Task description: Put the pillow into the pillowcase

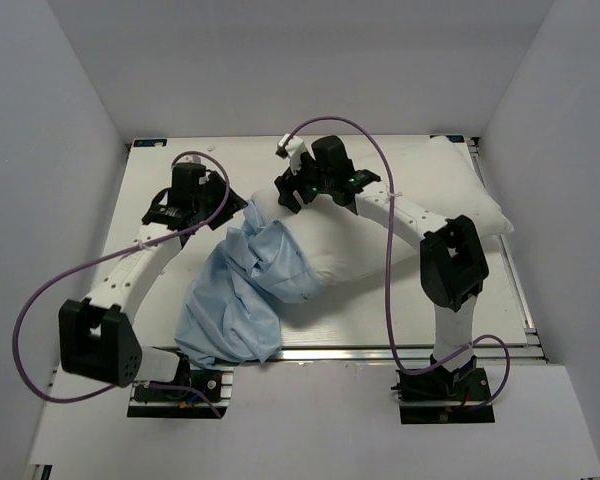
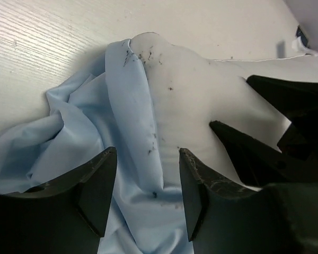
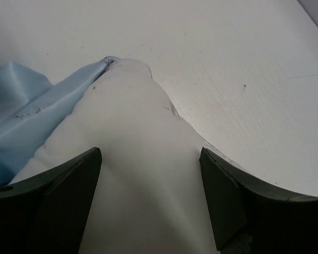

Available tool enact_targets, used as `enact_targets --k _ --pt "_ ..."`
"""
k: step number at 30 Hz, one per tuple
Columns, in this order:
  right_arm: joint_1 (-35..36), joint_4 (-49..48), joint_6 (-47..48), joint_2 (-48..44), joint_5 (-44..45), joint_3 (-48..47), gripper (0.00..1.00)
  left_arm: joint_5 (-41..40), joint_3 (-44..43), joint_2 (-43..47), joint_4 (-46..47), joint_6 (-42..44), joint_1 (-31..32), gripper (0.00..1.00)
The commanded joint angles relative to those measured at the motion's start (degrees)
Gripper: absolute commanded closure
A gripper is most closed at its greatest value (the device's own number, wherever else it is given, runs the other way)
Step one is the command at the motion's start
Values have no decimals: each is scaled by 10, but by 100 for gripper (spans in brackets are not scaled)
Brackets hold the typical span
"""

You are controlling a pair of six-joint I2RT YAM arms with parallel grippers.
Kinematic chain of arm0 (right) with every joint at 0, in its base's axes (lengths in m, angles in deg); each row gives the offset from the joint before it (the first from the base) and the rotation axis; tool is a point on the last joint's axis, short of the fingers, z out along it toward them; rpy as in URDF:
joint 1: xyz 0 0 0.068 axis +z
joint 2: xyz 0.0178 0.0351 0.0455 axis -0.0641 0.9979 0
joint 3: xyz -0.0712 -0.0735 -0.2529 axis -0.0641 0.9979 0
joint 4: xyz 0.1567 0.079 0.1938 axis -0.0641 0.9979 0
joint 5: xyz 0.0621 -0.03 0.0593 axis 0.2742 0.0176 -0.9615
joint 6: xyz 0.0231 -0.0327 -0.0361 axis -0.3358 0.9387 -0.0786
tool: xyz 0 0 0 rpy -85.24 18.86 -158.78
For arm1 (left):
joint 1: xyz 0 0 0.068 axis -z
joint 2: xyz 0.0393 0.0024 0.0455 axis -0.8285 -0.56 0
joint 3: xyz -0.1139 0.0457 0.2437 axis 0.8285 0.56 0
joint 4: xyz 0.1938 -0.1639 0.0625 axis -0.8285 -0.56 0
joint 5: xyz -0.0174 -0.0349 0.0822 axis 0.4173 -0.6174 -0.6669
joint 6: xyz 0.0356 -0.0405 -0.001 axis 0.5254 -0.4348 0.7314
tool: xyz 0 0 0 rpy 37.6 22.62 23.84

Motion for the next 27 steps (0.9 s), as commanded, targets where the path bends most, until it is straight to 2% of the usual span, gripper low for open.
enact_targets --k 1,3,4,7,8,9,12,14,15,18,20,22,27 --pt "-2 21 40 12 1 -22 22 44 -33 -57 44 23 -4 40" --pt "-2 19 47 13 -3 -13 35 72 -48 -107 59 23 -4 41" --pt "-2 25 47 13 -13 -9 46 86 -65 -126 67 25 -4 41" --pt "-2 28 43 10 -25 -4 61 101 -94 -190 64 30 -4 43" --pt "-2 28 42 8 -27 -1 70 102 -115 -204 58 33 -4 44" --pt "-2 27 39 3 -28 4 73 102 -125 -229 49 37 -4 44" --pt "-2 23 33 -8 -32 12 80 98 -150 -256 36 46 -4 47" --pt "-3 20 29 -15 -37 20 85 96 -162 -275 22 50 -4 55" --pt "-4 19 28 -22 -39 22 87 96 -163 -280 21 51 -4 68" --pt "-5 19 24 -35 -45 28 95 89 -156 -275 21 50 -4 89" --pt "-6 19 22 -48 -50 37 100 82 -157 -258 27 50 -5 96" --pt "-6 20 22 -58 -61 45 100 84 -168 -246 26 50 -4 100" --pt "-6 21 17 -99 -95 83 100 115 -204 -207 26 56 -3 100"
